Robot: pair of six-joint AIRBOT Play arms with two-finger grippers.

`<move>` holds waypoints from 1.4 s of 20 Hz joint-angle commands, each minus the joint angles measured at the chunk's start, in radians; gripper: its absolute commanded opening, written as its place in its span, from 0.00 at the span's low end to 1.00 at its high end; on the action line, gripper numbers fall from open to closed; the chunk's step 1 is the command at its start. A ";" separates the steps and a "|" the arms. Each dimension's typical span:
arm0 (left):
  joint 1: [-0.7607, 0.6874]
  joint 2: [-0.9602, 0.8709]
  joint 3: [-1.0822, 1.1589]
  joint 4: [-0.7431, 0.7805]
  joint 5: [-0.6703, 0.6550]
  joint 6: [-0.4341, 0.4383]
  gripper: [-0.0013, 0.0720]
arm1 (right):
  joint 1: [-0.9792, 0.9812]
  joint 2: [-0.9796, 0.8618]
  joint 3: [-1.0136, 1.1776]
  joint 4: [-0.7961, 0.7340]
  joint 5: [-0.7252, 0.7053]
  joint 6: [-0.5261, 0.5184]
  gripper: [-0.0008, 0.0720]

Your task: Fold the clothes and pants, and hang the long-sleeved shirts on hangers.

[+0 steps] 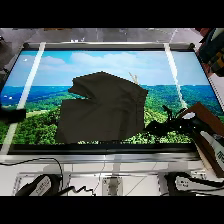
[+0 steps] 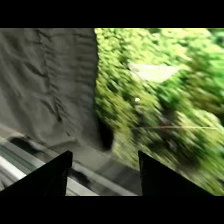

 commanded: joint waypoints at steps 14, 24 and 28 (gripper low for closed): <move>0.392 -0.001 -0.465 -0.248 0.029 0.270 0.80 | 0.041 -0.118 0.030 0.174 -0.027 -0.168 0.04; 0.389 -0.179 -0.503 -0.587 0.103 0.465 0.80 | 0.041 -0.118 0.044 0.174 -0.022 -0.168 0.04; 0.334 -0.269 -0.503 -0.586 0.121 0.472 0.80 | 0.041 -0.118 0.044 0.174 -0.022 -0.168 0.04</move>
